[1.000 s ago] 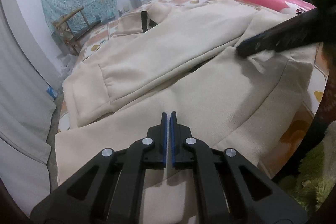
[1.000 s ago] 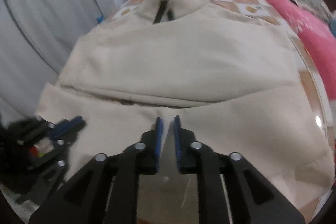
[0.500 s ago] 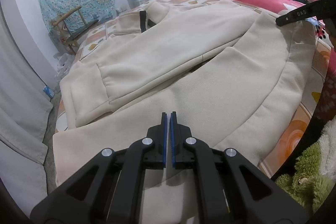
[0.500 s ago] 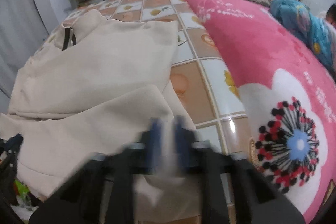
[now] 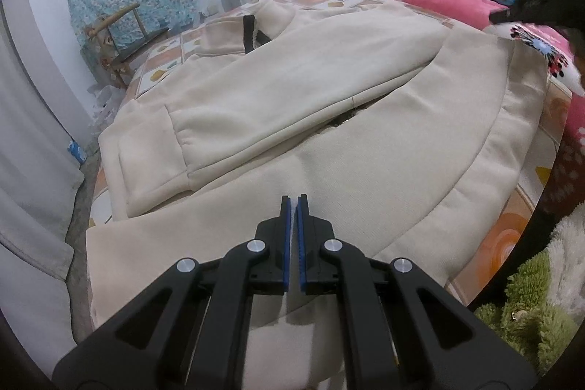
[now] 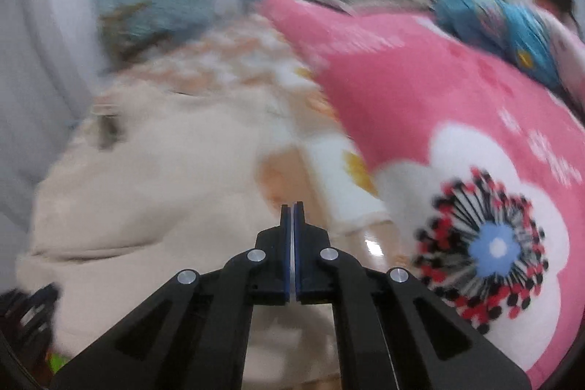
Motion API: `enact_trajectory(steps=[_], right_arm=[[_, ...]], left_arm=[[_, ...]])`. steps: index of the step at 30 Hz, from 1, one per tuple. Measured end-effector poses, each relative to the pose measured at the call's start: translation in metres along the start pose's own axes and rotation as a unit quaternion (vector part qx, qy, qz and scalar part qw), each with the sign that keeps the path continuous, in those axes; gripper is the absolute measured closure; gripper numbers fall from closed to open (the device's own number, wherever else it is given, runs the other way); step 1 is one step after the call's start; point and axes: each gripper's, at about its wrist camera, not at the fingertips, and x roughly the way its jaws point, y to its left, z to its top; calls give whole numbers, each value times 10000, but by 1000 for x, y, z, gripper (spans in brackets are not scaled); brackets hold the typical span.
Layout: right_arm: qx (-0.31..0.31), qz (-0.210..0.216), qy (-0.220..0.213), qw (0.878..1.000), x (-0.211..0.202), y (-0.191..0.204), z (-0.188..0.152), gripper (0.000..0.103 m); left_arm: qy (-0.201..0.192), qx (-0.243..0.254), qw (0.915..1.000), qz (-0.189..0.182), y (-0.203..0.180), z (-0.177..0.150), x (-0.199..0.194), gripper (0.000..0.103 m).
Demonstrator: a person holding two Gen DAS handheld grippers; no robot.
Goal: Fold large clothes
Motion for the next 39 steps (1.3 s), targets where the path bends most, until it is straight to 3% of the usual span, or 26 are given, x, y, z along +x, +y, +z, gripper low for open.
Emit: enact_trajectory(steps=[1,2,4,7,10,14,17,20,22,25,26,29,31,33,34,35,37,38,39], right_arm=[[-162,201,5,9997,-4,10,-1,92],[-477,507,103,9975,-7,26,-4,72],[-1179,795,305,9894,-2,58,-17,56],[-1692,590,695,9814,21,77,-36,56],[-1322,63,987,9863,44,57,-36,56],[-1280,-718,520,9878,21,65,-20,59],[-1549,-13,368,9872,4,83,-23,58],[-1933,510,652,9776,11,104,-45,58],[-1895,416,1019,9757,35,103,-56,57],[-1345,763,972,9832,37,86,-52,57],[-1270,716,992,9843,36,82,-49,57],[-1389,632,973,9835,37,82,-51,57],[-1467,604,952,9827,39,84,-51,57],[-1470,612,927,9829,38,85,-53,57],[-1453,627,920,9831,39,84,-54,57],[-1450,643,910,9831,40,83,-53,57],[-1467,639,902,9830,43,83,-50,57],[-1480,641,900,9828,45,83,-49,57],[-1486,641,901,9827,44,84,-49,57]], left_arm=[[4,-34,10000,-7,1,0,0,100],[6,-66,10000,-20,1,0,0,100],[11,-121,9999,-51,3,0,0,100],[24,-167,9998,-58,3,1,0,100],[27,-194,9998,-62,3,0,1,99],[33,-290,9995,-86,4,0,0,99],[36,-410,9991,-136,6,-1,0,99],[28,-507,9985,-201,8,-2,0,99],[16,-614,9977,-274,12,-3,0,99],[27,-898,9950,-428,20,-6,-2,93],[47,-995,9941,-438,25,-7,-4,87],[121,-1426,9895,-215,49,-26,-15,84],[103,-1880,9820,-162,74,-48,-28,86],[221,-2169,9758,161,95,-68,-38,86],[283,-2290,9726,269,106,-80,-42,90],[240,-2467,9687,163,118,-90,-47,101],[212,-2713,9622,80,132,-100,-55,101],[254,-2686,9623,356,135,-101,-59,101],[308,-2615,9624,669,136,-101,-62,91]])
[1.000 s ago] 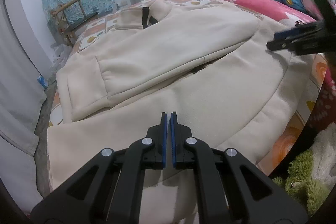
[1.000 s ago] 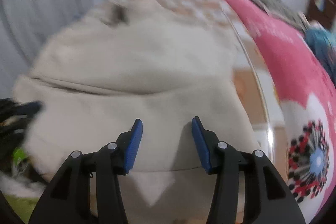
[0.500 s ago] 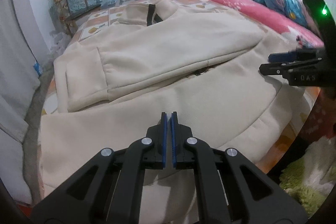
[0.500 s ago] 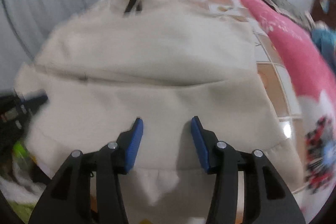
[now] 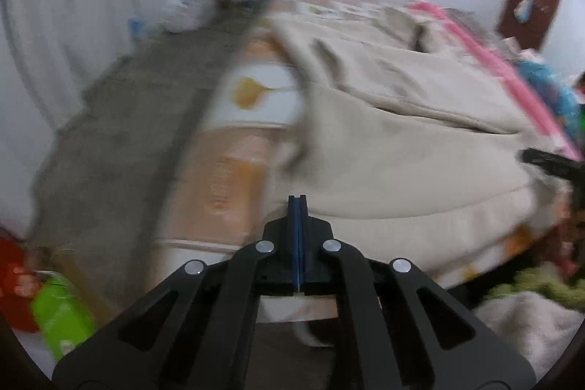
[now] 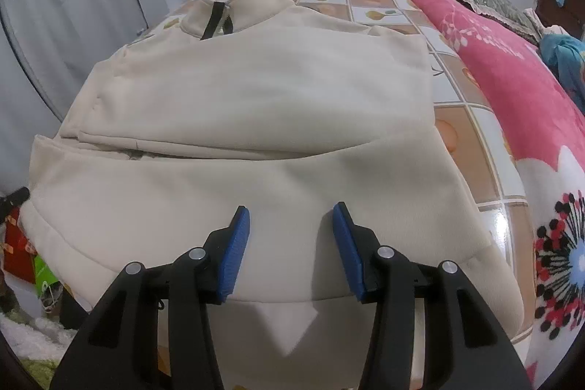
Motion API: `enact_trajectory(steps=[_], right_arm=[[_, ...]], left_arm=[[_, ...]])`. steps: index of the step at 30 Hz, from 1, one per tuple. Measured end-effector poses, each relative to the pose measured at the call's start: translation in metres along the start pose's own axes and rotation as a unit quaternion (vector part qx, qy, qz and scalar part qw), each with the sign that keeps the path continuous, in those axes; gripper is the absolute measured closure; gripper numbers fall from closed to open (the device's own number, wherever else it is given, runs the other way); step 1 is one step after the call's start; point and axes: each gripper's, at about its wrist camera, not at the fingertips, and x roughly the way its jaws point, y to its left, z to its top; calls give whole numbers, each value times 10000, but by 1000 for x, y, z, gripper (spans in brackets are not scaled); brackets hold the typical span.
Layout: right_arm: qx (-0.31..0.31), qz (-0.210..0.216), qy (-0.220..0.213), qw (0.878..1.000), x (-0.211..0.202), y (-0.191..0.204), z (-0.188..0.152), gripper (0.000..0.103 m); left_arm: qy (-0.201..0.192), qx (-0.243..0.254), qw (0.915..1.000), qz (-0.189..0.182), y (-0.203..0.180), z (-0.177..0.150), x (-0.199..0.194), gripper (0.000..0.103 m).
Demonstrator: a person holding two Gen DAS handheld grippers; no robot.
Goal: Fold large clothes
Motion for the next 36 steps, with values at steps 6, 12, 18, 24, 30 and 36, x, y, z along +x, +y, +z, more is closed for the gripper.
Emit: enact_trajectory(steps=[6,12,18,24,30,36], right_arm=[[-13,0,-15,10000,1,0,1,57],[-29,5,-38,10000,1,1,1,57],[-22,12,-50,10000,1,1,0,57],[-57,38,-85,9999,2,2,0,56],[-72,132,-83,9999,-3,-1,1,56],[25,368,-397,9985,-31,-10,-5,47]], left_arm=[[103,107,9999,-34,15,-2,-33,84],[732,1230,9895,-218,-21,-27,-23,77],[845,582,9943,306,4,-19,-10,68],[516,-222,9964,632,44,-5,-39,70],[-40,-29,9990,-450,-9,19,-45,69],[-45,526,9956,-772,-93,38,-7,62]])
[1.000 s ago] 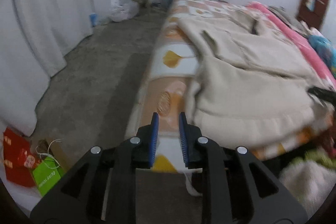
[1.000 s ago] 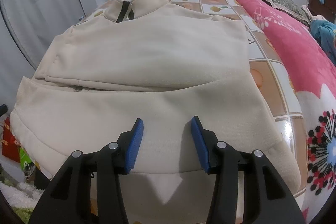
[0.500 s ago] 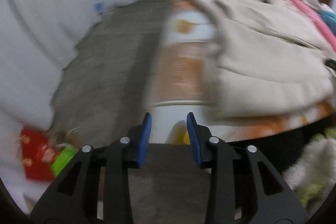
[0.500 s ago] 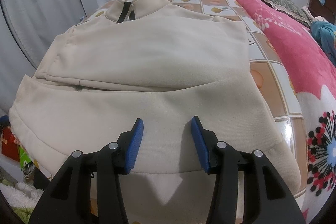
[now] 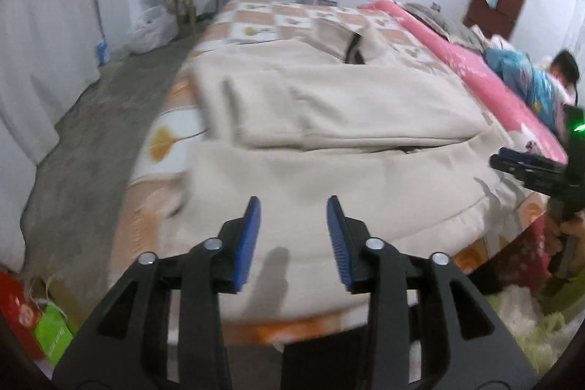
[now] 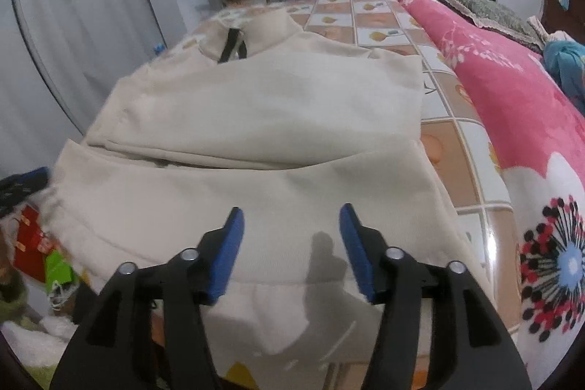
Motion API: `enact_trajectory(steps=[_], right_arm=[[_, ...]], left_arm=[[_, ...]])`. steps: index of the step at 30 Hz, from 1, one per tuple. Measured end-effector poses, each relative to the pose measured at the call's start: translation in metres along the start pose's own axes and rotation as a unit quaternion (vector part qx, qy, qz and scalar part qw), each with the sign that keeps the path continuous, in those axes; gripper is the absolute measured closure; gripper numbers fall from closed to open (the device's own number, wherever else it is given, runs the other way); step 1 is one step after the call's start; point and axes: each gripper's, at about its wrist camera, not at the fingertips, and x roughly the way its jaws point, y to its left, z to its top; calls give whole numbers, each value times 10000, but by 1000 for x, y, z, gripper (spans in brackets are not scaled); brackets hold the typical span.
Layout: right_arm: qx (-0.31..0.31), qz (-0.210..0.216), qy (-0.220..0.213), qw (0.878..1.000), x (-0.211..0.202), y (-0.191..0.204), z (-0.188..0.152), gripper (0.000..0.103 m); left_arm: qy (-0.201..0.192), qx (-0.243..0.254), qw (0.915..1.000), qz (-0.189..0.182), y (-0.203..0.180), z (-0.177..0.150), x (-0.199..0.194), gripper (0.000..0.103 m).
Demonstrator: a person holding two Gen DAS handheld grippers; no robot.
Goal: Fold large clothes
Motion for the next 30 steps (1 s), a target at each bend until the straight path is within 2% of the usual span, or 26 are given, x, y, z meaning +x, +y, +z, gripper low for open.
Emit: enact_trajectory(steps=[3,7,9,12,19,24,30], right_arm=[[109,-46,76,9999,2,-5,-4,43],[223,-211,377,9988,18,-7,-9,36],[196,-209,343,9990,20,-5,-10,30],[122,-230,343,9991,21,-1,-9,23],[225,-179,384,9988,21,2,-2,22],[57,-180,362,9992,18,10,8,22],[-29,-286,367,9989,23,12,17,16]], left_arm=[[119,316,9991,260,-31,3,17,60],[424,328,9968,592,-46,5,42,59],[517,268,9960,675,-47,3,50,58],[397,315,9953,825,-49,1,52,54],[404,65,9950,916,-48,4,53,51],[399,-87,9944,972,-49,5,56,48],[376,-203,9937,1039,-51,5,57,45]])
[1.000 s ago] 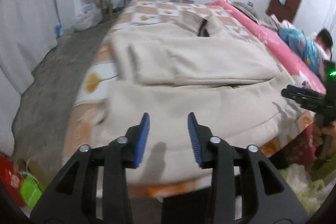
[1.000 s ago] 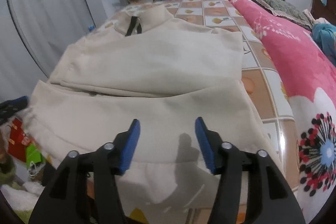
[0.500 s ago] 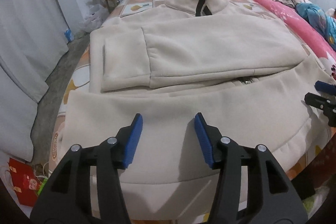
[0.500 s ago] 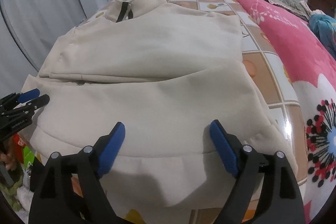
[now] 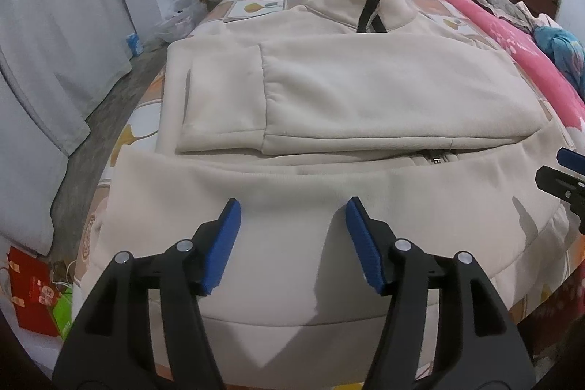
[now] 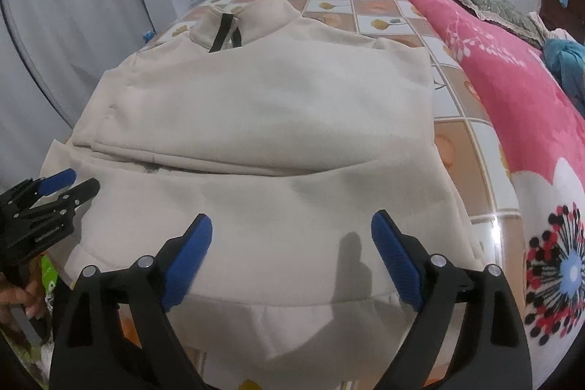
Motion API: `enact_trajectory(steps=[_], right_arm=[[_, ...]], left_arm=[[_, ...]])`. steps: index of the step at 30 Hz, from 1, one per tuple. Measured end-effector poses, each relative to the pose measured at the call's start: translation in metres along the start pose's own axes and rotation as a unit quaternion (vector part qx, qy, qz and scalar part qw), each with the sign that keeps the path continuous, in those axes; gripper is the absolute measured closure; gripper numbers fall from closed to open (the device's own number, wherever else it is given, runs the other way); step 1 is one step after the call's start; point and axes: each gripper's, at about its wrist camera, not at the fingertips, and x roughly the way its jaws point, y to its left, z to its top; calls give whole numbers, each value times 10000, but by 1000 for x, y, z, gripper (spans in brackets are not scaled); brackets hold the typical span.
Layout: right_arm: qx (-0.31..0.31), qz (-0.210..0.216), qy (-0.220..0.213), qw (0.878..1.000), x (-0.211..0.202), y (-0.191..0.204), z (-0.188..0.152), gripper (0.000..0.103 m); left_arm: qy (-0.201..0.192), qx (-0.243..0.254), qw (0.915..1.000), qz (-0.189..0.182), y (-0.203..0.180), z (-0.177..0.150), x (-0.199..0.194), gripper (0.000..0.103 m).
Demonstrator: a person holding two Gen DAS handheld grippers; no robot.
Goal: Fold large clothes
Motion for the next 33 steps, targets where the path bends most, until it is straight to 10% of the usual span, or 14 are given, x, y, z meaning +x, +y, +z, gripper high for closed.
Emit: enact_trajectory(steps=[33], right_arm=[[-262,-402,104,9988,29,8,1,6]], left_arm=[[420,-393,9975,411,0,7,6,22]])
